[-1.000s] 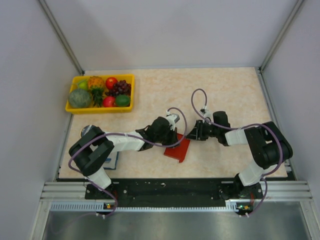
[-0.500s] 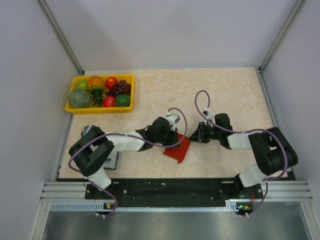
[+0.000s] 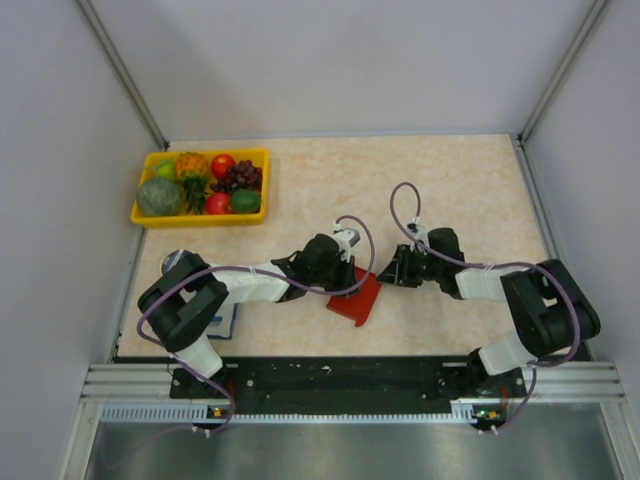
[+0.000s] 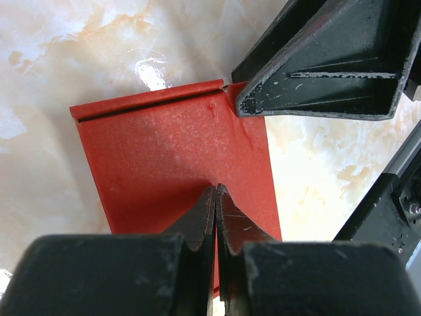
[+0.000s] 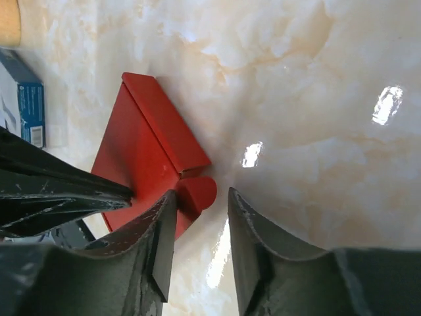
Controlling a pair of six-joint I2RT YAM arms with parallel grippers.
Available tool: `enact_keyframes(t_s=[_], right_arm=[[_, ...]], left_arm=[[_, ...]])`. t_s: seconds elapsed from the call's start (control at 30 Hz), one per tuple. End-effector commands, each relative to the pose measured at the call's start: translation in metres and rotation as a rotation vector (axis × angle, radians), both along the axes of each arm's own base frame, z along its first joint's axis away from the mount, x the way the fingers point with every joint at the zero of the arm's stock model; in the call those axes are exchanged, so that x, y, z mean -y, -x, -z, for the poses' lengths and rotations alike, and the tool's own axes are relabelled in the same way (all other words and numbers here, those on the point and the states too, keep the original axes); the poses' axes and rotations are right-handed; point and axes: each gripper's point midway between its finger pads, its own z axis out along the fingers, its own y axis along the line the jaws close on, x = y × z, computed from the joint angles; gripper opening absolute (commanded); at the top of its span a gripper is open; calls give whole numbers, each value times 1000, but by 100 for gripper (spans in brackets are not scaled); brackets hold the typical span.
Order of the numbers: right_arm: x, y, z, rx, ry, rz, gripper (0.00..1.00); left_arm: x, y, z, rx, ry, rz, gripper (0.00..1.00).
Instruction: Fold the paper box
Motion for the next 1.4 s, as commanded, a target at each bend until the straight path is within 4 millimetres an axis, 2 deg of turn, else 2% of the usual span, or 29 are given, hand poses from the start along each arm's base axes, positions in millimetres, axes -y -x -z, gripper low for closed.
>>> enact_keyframes(t_s=[0.0, 0.1, 0.13, 0.27, 0.3, 0.37, 0.4, 0.47, 0.5, 0.57, 0.6, 0.63, 0.67, 0.7, 0.73, 0.77, 0.87, 0.93, 0.97, 1.07, 1.23, 1.37], right_arm=[[21, -8, -2, 38, 149, 88, 42], [24, 3, -14, 36, 183, 119, 51], [27, 14, -9, -11, 225, 123, 52], [10, 34, -22, 10, 175, 126, 53], [5, 50, -14, -7, 181, 109, 54], [-2, 64, -15, 28, 169, 84, 54], [-14, 77, -15, 36, 154, 45, 54], [-19, 89, -14, 52, 127, 27, 53], [-30, 97, -18, 114, 129, -27, 52], [-33, 101, -22, 206, 183, -45, 51], [-27, 92, -22, 289, 248, -16, 51], [-31, 99, -23, 329, 275, -45, 51], [-33, 96, -31, 370, 290, -40, 51], [-27, 85, -37, 427, 348, 1, 51], [-20, 90, -32, 433, 423, -20, 51], [-20, 84, -43, 472, 447, 6, 51], [-26, 86, -51, 536, 497, -72, 49], [-27, 86, -48, 566, 550, -129, 45], [-35, 91, -51, 594, 548, -175, 40], [-54, 102, -54, 689, 541, -293, 38], [-65, 109, -41, 746, 610, -377, 38], [-66, 106, -31, 768, 725, -382, 39]], left_arm=[[-27, 13, 38, -58, -142, -10, 3], [-26, 14, 38, -59, -138, -4, 3], [-26, 14, 39, -61, -140, -2, 3], [-25, 13, 39, -61, -137, -2, 3], [-25, 14, 38, -59, -136, 0, 3], [-26, 14, 37, -56, -131, 0, 3], [-26, 14, 37, -52, -126, -2, 4], [-27, 15, 36, -55, -118, 5, 4], [-26, 15, 35, -56, -113, 6, 4], [-26, 15, 35, -53, -105, 10, 4], [-26, 16, 35, -55, -103, 13, 4], [-26, 16, 36, -56, -102, 15, 5], [-26, 17, 37, -58, -104, 15, 4], [-27, 17, 38, -59, -103, 14, 5], [-27, 17, 37, -60, -101, 16, 5], [-27, 18, 37, -59, -99, 18, 5], [-28, 16, 39, -68, -98, 12, 5], [-29, 16, 40, -70, -97, 12, 5], [-29, 15, 40, -69, -96, 9, 5], [-30, 15, 41, -76, -89, 8, 5], [-32, 13, 43, -86, -79, 5, 5], [-32, 14, 43, -96, -66, 9, 5]])
